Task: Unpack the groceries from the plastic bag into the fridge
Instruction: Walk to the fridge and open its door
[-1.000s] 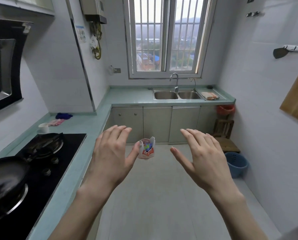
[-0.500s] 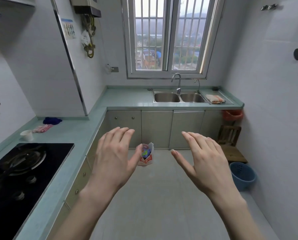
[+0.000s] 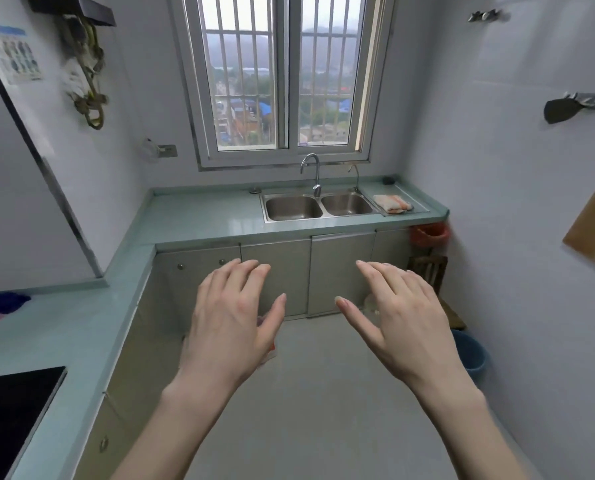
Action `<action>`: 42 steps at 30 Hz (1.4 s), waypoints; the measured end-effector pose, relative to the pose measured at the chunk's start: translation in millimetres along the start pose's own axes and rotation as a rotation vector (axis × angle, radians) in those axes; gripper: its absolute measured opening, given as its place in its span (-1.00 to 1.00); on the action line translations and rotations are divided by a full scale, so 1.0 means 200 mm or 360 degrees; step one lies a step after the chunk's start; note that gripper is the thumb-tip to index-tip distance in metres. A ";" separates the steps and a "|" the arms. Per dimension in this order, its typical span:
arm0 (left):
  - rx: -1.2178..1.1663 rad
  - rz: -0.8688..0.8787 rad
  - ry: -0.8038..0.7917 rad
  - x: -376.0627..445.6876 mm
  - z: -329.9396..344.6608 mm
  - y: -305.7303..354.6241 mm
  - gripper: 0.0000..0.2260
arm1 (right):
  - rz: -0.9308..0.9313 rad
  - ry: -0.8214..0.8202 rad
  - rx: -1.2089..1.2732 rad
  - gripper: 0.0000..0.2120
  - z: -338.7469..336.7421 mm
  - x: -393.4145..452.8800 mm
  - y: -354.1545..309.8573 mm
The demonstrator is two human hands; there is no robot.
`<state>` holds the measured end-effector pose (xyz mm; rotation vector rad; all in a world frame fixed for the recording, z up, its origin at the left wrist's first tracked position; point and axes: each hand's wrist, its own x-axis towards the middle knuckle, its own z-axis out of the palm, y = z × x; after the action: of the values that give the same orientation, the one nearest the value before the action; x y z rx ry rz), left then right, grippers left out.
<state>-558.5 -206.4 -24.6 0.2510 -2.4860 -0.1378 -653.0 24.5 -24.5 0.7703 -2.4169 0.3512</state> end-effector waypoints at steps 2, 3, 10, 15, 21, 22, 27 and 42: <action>-0.0034 0.0026 -0.0001 0.14 0.08 -0.05 -0.51 | 0.0036 0.0015 -0.0023 -0.35 0.07 0.12 0.02; -0.0054 0.0045 0.0000 0.20 0.12 -0.08 -0.51 | 0.0058 0.0020 -0.0033 -0.35 0.11 0.17 0.03; -0.0205 0.0178 -0.0039 0.60 0.42 -0.18 -0.52 | 0.0234 -0.0012 -0.0134 -0.35 0.31 0.41 0.13; -0.0327 0.0289 -0.0062 0.81 0.63 -0.12 -0.54 | 0.0347 -0.0032 -0.0250 -0.36 0.39 0.50 0.24; -0.0451 0.0446 -0.0076 1.01 0.86 0.04 -0.55 | 0.0512 -0.0027 -0.0319 -0.37 0.45 0.56 0.46; -0.0472 0.0469 -0.0077 1.04 0.90 0.08 -0.55 | 0.0537 -0.0024 -0.0324 -0.37 0.46 0.57 0.51; -0.0548 0.0585 -0.0080 1.23 1.10 0.28 -0.57 | 0.0653 -0.0016 -0.0364 -0.33 0.52 0.62 0.76; -0.0701 0.1018 -0.0257 1.71 1.63 1.15 -0.57 | 0.1077 0.0124 -0.0599 -0.35 0.53 0.58 1.61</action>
<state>-1056.5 -41.2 -48.9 -0.7549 -2.4831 -0.4357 -968.8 187.5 -64.5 -0.2354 -2.4978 0.1615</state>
